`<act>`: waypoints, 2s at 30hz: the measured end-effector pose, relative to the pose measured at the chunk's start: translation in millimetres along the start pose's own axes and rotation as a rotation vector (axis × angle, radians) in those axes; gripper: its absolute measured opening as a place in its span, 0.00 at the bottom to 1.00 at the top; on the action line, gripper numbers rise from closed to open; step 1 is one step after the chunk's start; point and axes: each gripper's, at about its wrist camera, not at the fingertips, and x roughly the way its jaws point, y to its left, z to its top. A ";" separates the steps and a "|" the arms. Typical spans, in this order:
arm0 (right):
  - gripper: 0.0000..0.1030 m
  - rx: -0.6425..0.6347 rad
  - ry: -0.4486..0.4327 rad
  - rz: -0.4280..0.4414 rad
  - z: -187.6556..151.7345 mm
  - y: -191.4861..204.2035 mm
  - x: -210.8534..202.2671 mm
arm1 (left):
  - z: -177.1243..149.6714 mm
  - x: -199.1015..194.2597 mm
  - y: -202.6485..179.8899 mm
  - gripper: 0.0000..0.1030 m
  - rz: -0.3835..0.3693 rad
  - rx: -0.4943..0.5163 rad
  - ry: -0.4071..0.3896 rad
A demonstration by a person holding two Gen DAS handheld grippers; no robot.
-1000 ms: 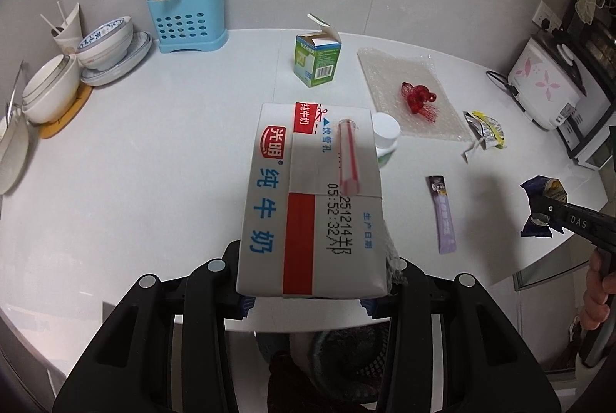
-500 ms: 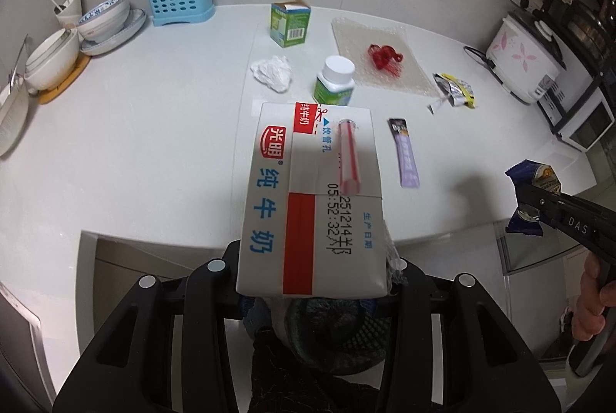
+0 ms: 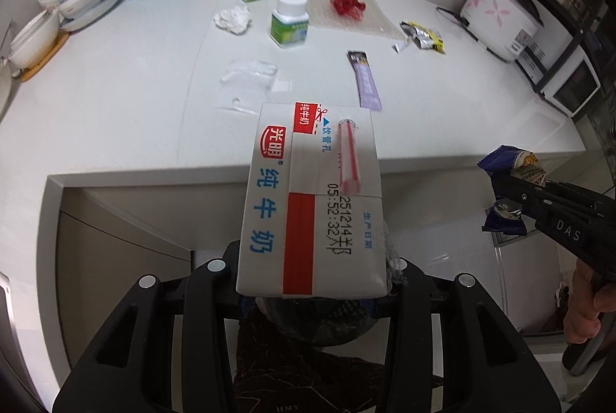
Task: Collect trash
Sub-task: 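Carry the milk carton and blue wrapper down over the trash bin with both tools, then open the right tool over the bin while the left tool releases the milk carton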
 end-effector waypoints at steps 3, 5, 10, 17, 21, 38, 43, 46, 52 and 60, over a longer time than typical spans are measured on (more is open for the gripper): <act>0.14 -0.001 0.021 -0.003 -13.9 -0.4 10.9 | -12.5 12.1 -5.8 0.38 0.000 0.017 0.019; 0.15 0.004 0.031 0.005 -22.5 -1.0 17.9 | -20.2 21.3 -7.5 0.38 -0.012 0.015 0.035; 0.15 -0.008 0.059 0.007 -41.9 0.9 38.1 | -32.2 42.2 -10.3 0.38 -0.018 0.015 0.056; 0.15 -0.017 0.103 0.004 -64.6 2.9 70.4 | -44.3 67.3 -9.6 0.38 -0.026 -0.001 0.078; 0.15 -0.024 0.118 -0.001 -75.6 4.3 87.5 | -52.3 80.6 -7.6 0.38 -0.038 -0.014 0.092; 0.15 -0.032 0.170 -0.001 -103.0 10.3 150.0 | -87.2 136.5 -0.6 0.38 -0.047 -0.027 0.148; 0.15 -0.020 0.184 0.017 -105.5 6.3 163.8 | -92.3 142.2 2.5 0.38 -0.038 -0.034 0.159; 0.15 -0.020 0.204 0.027 -104.0 9.9 171.6 | -94.0 147.2 4.0 0.38 -0.027 -0.039 0.170; 0.22 -0.047 0.238 0.035 -106.7 19.6 191.0 | -98.9 149.4 8.4 0.38 -0.020 -0.058 0.188; 0.43 -0.041 0.233 0.041 -110.5 21.9 198.8 | -93.4 146.7 3.6 0.38 -0.020 -0.061 0.191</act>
